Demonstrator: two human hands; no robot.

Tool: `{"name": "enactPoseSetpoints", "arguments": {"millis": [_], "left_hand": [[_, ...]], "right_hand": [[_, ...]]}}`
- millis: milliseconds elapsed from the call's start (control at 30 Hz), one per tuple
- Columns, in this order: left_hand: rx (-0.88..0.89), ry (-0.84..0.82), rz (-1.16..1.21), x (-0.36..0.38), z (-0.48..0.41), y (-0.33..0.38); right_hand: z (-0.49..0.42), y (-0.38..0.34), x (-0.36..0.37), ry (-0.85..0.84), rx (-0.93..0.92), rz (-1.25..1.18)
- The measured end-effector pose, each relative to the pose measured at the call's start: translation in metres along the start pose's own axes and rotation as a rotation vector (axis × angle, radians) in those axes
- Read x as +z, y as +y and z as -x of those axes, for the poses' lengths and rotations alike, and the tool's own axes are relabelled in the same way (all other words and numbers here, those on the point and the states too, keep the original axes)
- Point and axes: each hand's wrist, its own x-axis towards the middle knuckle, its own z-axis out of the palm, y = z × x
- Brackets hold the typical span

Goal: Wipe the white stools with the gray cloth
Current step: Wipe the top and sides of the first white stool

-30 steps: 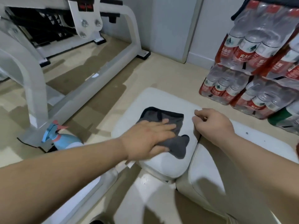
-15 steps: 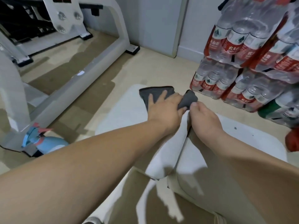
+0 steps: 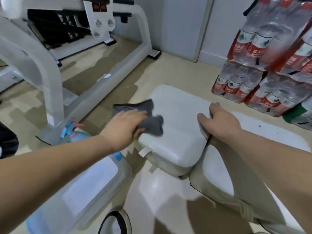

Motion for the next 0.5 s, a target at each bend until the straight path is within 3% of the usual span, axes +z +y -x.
{"name": "enactPoseSetpoints", "arguments": {"millis": [67,100,200,267,333,433,467,500], "left_hand": [[-0.243,-0.020,0.051,0.003,-0.007,0.028],[-0.232,-0.029,0.048,0.007,-0.008,0.051],[0.244,-0.147,0.127,0.016,-0.013,0.095],[0.420,-0.211,0.108,0.009,-0.032,0.084],[0.268,-0.154,0.016,0.006,-0.059,0.058],[-0.328,-0.084,0.095,0.000,-0.078,0.032],[-0.431,-0.058,0.128,-0.001,-0.079,0.038],[-0.425,-0.023,0.093,0.003,-0.075,0.050]], "right_hand": [[0.001,0.003,-0.001,-0.023,-0.017,-0.003],[0.000,0.004,-0.002,-0.029,-0.024,-0.003],[-0.002,0.009,-0.003,-0.042,-0.050,0.009],[-0.005,0.013,0.000,-0.035,-0.066,0.025],[-0.006,0.013,0.004,-0.011,-0.085,0.042],[-0.005,0.014,0.006,0.014,-0.086,0.029],[-0.005,0.015,0.007,0.018,-0.090,0.029],[-0.006,0.016,0.007,0.016,-0.087,0.037]]}}
